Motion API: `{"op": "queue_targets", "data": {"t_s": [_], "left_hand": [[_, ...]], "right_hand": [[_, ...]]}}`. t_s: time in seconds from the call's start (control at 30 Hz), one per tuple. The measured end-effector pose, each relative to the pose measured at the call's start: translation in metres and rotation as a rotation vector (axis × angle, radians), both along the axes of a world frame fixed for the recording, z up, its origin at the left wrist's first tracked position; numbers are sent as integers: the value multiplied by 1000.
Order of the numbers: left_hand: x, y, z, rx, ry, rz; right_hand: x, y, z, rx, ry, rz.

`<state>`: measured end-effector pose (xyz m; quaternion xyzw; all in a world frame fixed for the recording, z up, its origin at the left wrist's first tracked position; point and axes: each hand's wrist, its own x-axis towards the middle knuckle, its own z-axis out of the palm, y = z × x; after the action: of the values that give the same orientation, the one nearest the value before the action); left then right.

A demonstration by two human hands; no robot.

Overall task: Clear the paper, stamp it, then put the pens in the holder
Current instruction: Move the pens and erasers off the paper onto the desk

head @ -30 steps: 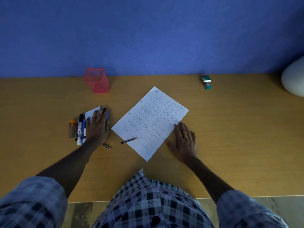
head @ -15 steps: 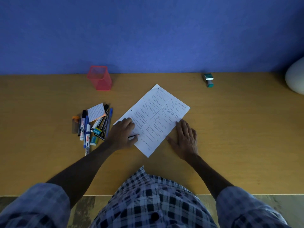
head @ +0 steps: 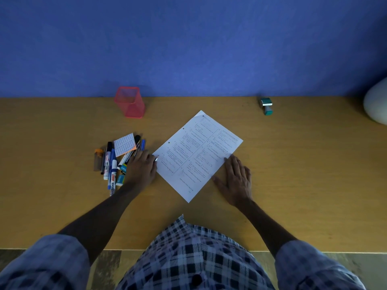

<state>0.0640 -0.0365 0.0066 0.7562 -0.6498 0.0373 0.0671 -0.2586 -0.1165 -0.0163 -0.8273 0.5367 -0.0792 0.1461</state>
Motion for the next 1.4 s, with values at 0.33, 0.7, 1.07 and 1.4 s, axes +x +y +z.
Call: {"op": "queue_targets", "data": {"t_s": [0.33, 0.7, 1.07, 1.4], "left_hand": [[24, 8, -2, 120, -16, 8], [-5, 16, -8, 131, 82, 31], [30, 27, -8, 188, 37, -24], [52, 30, -8, 223, -33, -42]], "right_hand": [[-1, -1, -4, -12, 14, 2], [-1, -1, -4, -14, 15, 2], [-1, -1, -5, -14, 17, -1], [0, -1, -2, -27, 11, 4]]}}
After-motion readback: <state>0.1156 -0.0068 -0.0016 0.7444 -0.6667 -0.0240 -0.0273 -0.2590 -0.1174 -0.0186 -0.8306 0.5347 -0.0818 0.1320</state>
